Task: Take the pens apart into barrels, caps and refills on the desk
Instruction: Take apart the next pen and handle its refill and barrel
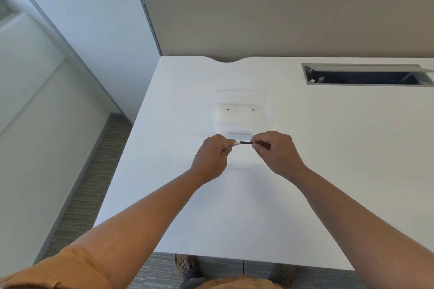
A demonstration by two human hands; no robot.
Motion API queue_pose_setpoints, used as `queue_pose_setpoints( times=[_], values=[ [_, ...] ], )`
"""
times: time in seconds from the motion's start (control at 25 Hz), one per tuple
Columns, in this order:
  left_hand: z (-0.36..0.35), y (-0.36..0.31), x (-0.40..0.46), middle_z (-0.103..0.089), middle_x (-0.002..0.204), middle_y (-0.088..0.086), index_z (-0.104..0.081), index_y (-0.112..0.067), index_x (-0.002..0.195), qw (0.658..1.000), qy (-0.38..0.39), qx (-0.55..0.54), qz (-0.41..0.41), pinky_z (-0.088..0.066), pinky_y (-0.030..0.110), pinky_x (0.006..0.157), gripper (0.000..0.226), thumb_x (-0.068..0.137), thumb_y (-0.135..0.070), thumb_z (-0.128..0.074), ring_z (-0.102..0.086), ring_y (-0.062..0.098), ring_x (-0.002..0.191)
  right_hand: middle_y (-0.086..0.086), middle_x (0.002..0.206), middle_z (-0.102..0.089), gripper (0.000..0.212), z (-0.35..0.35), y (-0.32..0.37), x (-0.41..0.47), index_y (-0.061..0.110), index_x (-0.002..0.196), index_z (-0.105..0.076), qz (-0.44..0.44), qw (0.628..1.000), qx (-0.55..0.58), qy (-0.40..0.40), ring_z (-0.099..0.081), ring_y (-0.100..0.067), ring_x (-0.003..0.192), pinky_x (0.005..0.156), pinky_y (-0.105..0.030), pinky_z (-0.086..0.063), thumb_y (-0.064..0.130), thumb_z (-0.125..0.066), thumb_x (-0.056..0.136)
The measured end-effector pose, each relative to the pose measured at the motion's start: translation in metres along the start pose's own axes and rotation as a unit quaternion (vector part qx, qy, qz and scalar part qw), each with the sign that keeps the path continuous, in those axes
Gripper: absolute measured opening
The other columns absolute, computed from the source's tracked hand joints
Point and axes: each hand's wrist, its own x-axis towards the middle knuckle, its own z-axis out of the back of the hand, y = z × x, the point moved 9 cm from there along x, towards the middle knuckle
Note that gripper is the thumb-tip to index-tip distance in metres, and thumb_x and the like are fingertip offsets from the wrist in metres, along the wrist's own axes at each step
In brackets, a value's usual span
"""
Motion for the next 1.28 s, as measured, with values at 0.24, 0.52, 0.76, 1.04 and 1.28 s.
queue_pose_setpoints(
  times=[0.24, 0.52, 0.76, 1.04, 1.28],
  values=[
    [0.004, -0.019, -0.001, -0.061, 0.095, -0.002, -0.072, -0.021, 0.122, 0.992, -0.011, 0.094, -0.085, -0.048, 0.039, 0.076, 0.034, 0.097, -0.005, -0.054, -0.049, 0.024, 0.085, -0.001, 0.083, -0.066, 0.016, -0.009, 0.009, 0.005, 0.016, 0.098, -0.075, 0.054, 0.996, -0.062, 0.04, -0.058, -0.02, 0.076, 0.069, -0.033, -0.047, 0.009, -0.061, 0.096],
    [0.006, -0.026, 0.001, -0.063, 0.094, 0.0, -0.072, -0.019, 0.121, 0.991, -0.01, 0.092, -0.094, -0.05, 0.044, 0.077, 0.031, 0.098, -0.01, -0.053, -0.054, 0.029, 0.086, 0.01, 0.072, -0.063, 0.013, -0.02, 0.003, 0.003, 0.024, 0.097, -0.066, 0.01, 0.998, 0.049, 0.048, -0.051, -0.003, 0.06, 0.06, -0.01, -0.041, 0.012, -0.064, 0.095],
    [0.006, -0.029, 0.003, -0.065, 0.092, 0.0, -0.073, -0.019, 0.119, 0.991, -0.008, 0.104, -0.09, -0.048, 0.042, 0.075, 0.029, 0.099, -0.013, -0.053, -0.053, 0.027, 0.084, 0.003, 0.07, -0.062, 0.015, -0.023, 0.0, 0.004, 0.023, 0.088, -0.064, -0.008, 0.998, 0.021, 0.052, -0.044, -0.008, 0.057, 0.055, -0.018, -0.036, 0.011, -0.059, 0.097],
    [-0.001, -0.027, 0.002, -0.063, 0.088, -0.002, -0.074, -0.021, 0.115, 0.988, 0.016, 0.124, -0.085, -0.043, 0.037, 0.073, 0.027, 0.099, -0.014, -0.053, -0.051, 0.023, 0.083, 0.004, 0.076, -0.069, 0.018, -0.033, -0.011, 0.003, 0.024, 0.087, -0.066, -0.075, 0.99, 0.035, 0.115, -0.055, -0.008, 0.064, 0.058, -0.016, -0.043, 0.022, -0.055, 0.102],
    [0.002, -0.032, 0.001, -0.059, 0.083, -0.007, -0.073, -0.023, 0.111, 0.988, 0.021, 0.125, -0.091, -0.041, 0.034, 0.071, 0.025, 0.102, -0.021, -0.05, -0.05, 0.02, 0.08, 0.004, 0.07, -0.068, 0.017, -0.027, -0.006, 0.002, 0.022, 0.082, -0.065, -0.059, 0.995, 0.041, 0.075, -0.05, 0.0, 0.055, 0.053, -0.012, -0.039, 0.018, -0.061, 0.098]
  ],
)
